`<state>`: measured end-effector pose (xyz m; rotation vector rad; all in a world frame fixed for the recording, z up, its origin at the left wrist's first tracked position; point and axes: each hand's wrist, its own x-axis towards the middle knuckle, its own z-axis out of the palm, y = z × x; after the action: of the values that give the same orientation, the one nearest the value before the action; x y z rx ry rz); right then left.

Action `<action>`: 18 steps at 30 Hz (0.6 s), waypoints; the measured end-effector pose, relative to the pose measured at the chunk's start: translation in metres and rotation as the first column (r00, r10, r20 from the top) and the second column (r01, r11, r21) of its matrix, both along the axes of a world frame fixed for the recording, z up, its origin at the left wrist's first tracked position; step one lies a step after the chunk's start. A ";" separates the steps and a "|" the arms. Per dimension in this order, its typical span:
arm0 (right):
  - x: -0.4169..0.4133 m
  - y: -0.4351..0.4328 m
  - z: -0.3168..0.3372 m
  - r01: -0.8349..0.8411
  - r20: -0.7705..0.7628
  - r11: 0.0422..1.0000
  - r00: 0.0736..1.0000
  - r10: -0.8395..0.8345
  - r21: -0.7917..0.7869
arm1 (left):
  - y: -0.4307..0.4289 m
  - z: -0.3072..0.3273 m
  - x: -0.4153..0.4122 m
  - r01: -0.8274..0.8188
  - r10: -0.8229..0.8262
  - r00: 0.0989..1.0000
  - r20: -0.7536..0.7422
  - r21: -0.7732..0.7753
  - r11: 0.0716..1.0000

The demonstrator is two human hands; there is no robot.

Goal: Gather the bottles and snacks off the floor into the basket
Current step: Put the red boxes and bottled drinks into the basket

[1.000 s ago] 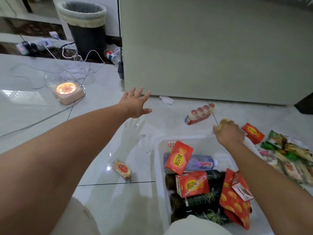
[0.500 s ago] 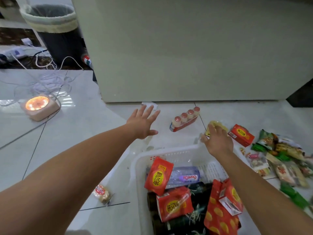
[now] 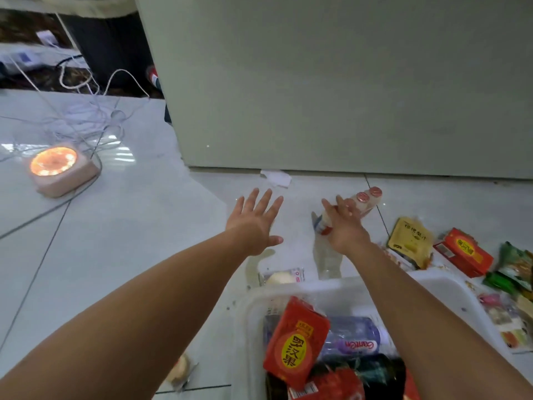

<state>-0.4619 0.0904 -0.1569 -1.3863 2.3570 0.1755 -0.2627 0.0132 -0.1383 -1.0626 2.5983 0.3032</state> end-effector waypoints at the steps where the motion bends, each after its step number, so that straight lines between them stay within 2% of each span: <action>1: 0.003 -0.004 -0.002 0.012 -0.026 1.000 1.000 -0.012 0.024 | -0.002 -0.003 0.004 -0.004 0.004 1.000 -0.006 0.007 1.000; 4: 0.009 -0.005 -0.004 0.017 -0.158 1.000 0.987 -0.015 0.013 | -0.004 -0.011 0.017 -0.041 0.042 0.999 -0.020 0.036 0.999; 8: 0.005 0.005 0.000 -0.075 -0.312 0.997 0.947 0.073 0.006 | -0.002 -0.017 0.029 -0.081 0.085 0.996 -0.039 0.085 0.993; 13: 0.012 0.009 0.008 -0.268 -0.297 0.962 0.916 0.270 0.048 | -0.003 -0.017 0.035 -0.134 0.142 0.987 -0.072 0.110 0.985; 18: 0.052 0.011 0.004 -0.432 -0.162 0.898 0.895 0.417 -0.078 | 0.007 -0.015 0.035 -0.127 0.137 0.988 -0.073 0.128 0.984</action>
<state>-0.4097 0.1012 -0.1533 -1.9968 2.1625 0.2749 -0.2282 0.0203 -0.1538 -1.2045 2.5453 0.5422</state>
